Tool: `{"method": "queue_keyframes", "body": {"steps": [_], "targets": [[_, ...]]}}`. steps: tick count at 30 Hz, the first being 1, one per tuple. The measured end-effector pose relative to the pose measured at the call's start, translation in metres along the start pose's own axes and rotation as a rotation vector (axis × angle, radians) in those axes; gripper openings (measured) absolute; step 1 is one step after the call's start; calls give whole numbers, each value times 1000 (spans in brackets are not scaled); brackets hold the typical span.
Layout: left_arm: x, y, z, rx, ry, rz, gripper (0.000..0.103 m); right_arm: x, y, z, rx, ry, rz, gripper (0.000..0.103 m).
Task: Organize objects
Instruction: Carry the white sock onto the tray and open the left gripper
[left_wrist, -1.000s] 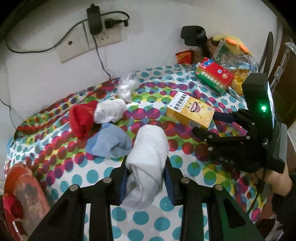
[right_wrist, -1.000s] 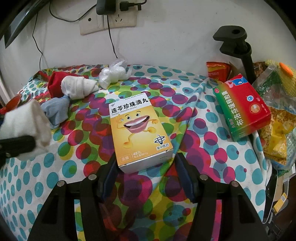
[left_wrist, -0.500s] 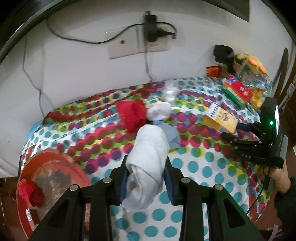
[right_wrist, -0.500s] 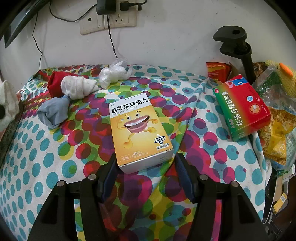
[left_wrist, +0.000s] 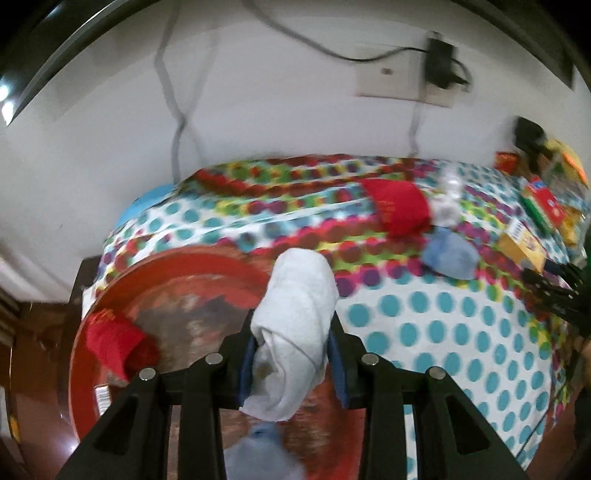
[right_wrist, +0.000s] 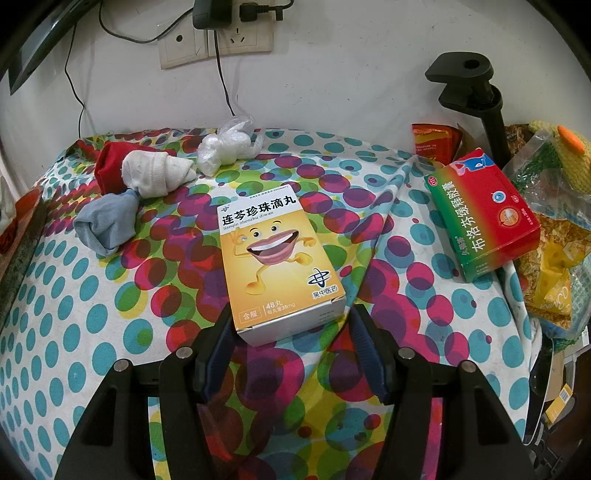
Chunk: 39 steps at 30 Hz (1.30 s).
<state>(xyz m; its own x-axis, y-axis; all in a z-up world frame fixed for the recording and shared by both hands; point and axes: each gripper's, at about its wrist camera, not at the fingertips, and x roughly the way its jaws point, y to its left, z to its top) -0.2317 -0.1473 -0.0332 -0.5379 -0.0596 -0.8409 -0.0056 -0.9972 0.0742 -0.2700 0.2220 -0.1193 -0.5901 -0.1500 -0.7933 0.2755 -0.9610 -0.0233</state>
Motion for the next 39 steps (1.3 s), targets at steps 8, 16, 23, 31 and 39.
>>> {"method": "queue_keyframes", "body": {"steps": [8, 16, 23, 31, 39], "targets": [[18, 56, -10, -103, 41, 36, 34, 0, 0, 0, -1, 0, -4, 57], [38, 99, -21, -185, 83, 77, 35, 0, 1, 0, -2, 0, -6, 58], [48, 115, -24, -212, 88, 88, 37, 0, 2, -1, -3, 0, -6, 59], [55, 126, -30, -282, 120, 40, 43, 0, 2, -2, -10, -1, -16, 61], [20, 119, -41, -266, 43, 52, 52, 0, 3, -1, -29, -7, -42, 61]]}}
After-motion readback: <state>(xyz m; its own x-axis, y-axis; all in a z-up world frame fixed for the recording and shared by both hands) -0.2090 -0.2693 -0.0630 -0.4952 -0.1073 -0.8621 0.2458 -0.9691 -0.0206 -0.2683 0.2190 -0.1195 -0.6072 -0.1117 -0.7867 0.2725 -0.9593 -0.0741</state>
